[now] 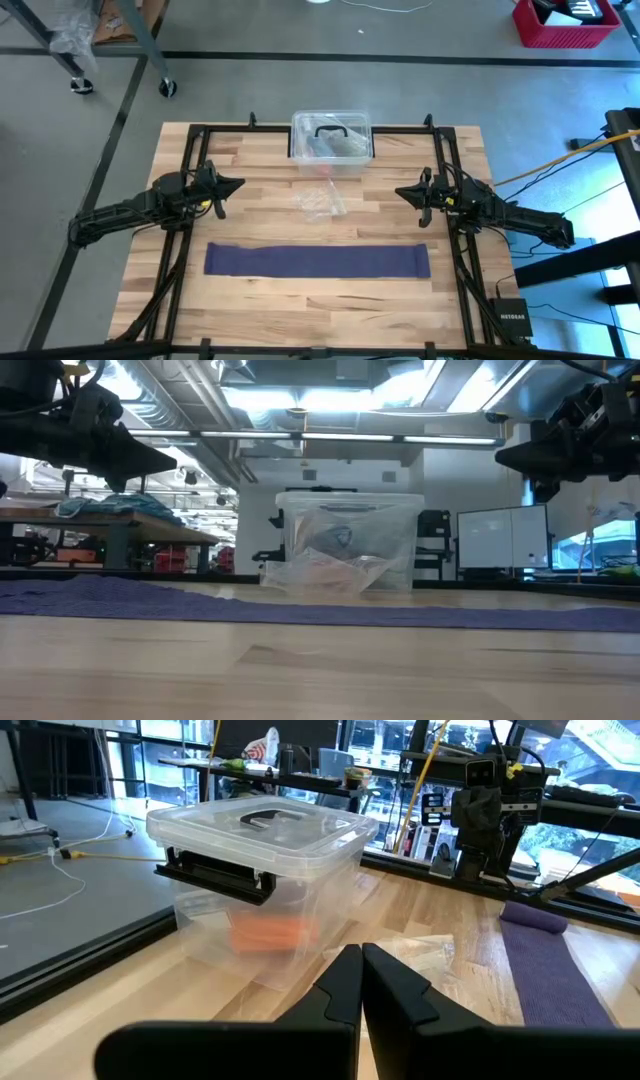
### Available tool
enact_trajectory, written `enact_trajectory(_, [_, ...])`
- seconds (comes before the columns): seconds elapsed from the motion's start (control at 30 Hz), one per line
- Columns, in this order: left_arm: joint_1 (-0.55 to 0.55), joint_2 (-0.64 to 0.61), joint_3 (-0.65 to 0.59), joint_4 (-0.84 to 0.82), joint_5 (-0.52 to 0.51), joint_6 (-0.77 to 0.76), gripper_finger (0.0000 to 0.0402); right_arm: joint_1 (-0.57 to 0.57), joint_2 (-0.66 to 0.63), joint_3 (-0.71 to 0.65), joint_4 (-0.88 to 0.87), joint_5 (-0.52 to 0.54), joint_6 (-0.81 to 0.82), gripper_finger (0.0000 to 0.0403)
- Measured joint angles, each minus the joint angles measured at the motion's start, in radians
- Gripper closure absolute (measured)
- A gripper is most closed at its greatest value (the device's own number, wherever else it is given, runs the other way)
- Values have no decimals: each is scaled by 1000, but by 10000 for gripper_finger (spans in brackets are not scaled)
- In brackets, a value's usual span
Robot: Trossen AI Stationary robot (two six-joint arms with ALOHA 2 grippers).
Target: Roll bandage
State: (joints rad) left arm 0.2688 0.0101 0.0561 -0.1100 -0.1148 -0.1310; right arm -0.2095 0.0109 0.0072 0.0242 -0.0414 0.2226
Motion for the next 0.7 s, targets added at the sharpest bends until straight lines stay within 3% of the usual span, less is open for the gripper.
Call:
enact_trajectory(0.1, [1,0,-3,21,-1,-2,398,0,0,0,0,0,0,388])
enact_trajectory(0.23, [-2,0,-5,145,1,-193,398,0,0,0,0,0,0,388])
enact_trajectory(0.33, [-2,0,-4,240,1,-255,398,0,0,0,0,0,0,388])
enact_trajectory(0.5, [-2,0,-2,413,36,-242,398,0,0,0,0,0,0,388])
enact_trajectory(0.7, [-2,43,20,441,74,-205,398,0,0,0,0,0,0,388])
